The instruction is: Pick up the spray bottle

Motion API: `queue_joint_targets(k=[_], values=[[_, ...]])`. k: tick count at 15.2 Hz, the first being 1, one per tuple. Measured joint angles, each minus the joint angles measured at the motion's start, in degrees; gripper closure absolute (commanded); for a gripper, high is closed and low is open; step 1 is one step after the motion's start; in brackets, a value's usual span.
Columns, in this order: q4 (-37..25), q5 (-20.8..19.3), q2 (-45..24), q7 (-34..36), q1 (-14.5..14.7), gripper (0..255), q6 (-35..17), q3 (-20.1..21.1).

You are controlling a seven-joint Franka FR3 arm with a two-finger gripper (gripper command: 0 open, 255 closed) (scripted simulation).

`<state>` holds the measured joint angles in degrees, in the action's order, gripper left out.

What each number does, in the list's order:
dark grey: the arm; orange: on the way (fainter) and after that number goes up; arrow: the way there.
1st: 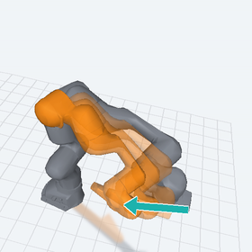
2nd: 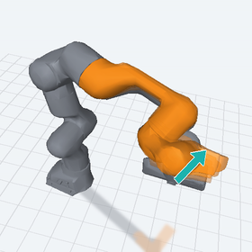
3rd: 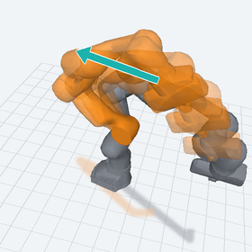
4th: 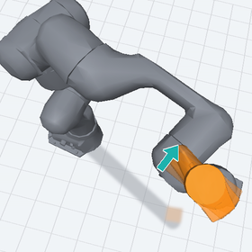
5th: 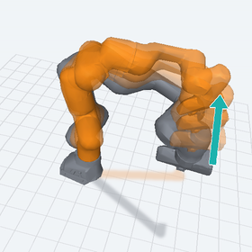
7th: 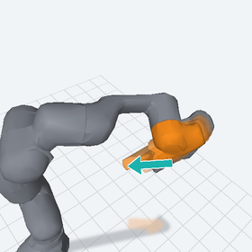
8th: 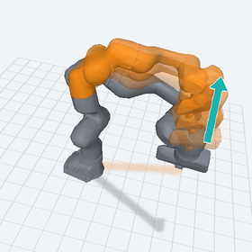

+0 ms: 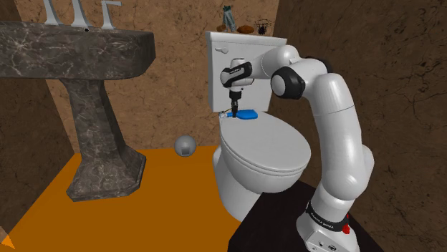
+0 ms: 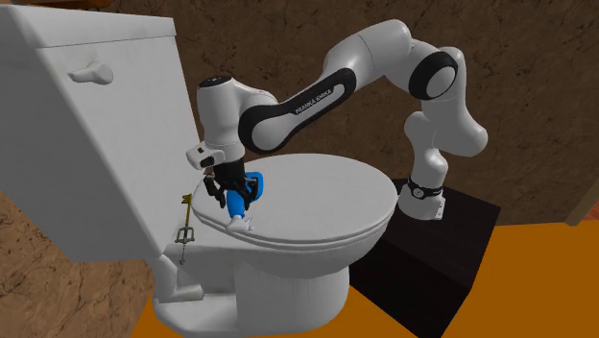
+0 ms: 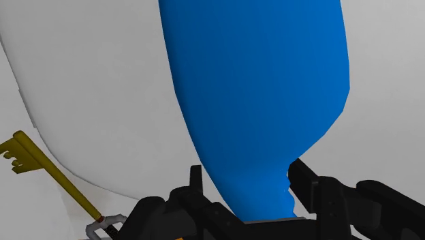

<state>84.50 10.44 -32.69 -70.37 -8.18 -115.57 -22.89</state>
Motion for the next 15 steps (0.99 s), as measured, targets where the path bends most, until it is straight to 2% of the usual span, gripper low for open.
queue_joint_targets(k=[15], values=[[-7.09, -1.17, 2.53, 0.6, -0.23, 255, 9.44, -0.75]])
